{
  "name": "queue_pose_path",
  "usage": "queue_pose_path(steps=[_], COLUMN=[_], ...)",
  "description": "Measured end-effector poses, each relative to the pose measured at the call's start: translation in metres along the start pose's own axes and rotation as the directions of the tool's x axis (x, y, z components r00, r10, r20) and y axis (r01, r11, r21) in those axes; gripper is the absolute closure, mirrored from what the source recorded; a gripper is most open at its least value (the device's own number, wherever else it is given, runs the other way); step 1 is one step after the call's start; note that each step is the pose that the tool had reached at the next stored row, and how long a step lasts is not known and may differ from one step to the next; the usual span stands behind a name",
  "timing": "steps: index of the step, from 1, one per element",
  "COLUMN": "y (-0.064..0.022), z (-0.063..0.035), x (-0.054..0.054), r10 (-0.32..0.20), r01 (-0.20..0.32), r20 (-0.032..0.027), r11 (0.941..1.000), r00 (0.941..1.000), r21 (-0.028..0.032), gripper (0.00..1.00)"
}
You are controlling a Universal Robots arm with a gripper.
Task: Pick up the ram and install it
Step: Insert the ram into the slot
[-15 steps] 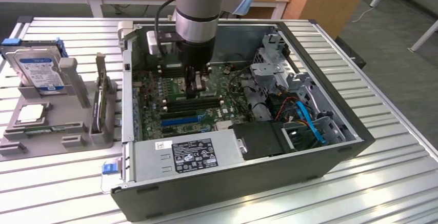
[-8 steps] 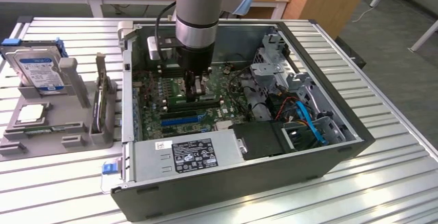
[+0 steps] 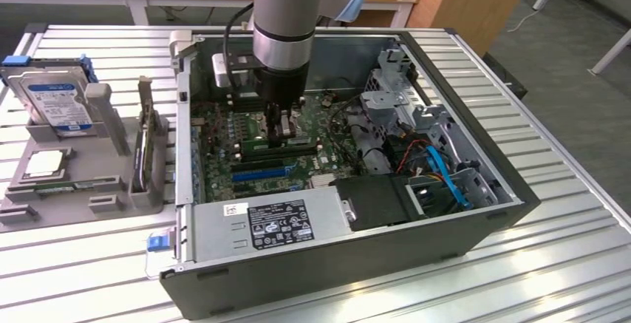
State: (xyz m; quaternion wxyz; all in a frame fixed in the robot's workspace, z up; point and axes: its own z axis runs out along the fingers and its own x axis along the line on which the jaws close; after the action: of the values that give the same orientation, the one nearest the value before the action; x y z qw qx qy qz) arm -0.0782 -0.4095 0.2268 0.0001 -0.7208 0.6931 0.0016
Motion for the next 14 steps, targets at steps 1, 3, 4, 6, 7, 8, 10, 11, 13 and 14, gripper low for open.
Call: queue_pose_path(steps=[1, 3, 4, 6, 7, 8, 10, 11, 13, 14], y=[0.0, -0.0002, -0.0002, -0.0002, -0.0002, -0.0002, -0.0001, -0.0001, -0.0001, -0.0002], z=[0.0, 0.0001, 0.0001, 0.0001, 0.0, 0.0001, 0.0003, 0.0003, 0.0003, 0.0003], x=[0.0, 0.0002, 0.0003, 0.0004, 0.0005, 0.0012, 0.0025, 0.0027, 0.0027, 0.0027], r10=[0.0, 0.0, 0.0, 0.0, 0.0, 0.0, 0.0, 0.0, 0.0, 0.0], r01=[0.0, 0.0, 0.0, 0.0, 0.0, 0.0, 0.0, 0.0, 0.0, 0.0], r20=[0.0, 0.0003, 0.0003, 0.0002, 0.0, 0.0, 0.0001, 0.0001, 0.0001, 0.0], r11=[1.0, 1.0, 1.0, 1.0, 1.0, 1.0, 1.0, 1.0, 1.0, 1.0], r00=[1.0, 1.0, 1.0, 1.0, 1.0, 1.0, 1.0, 1.0, 1.0, 1.0], r21=[0.0, 0.0002, 0.0002, 0.0001, 0.0, 0.0, 0.0001, 0.0001, 0.0001, 0.0], gripper=[0.87, 0.87, 0.87, 0.87, 0.87, 0.87, 0.87, 0.87, 0.87, 0.87])
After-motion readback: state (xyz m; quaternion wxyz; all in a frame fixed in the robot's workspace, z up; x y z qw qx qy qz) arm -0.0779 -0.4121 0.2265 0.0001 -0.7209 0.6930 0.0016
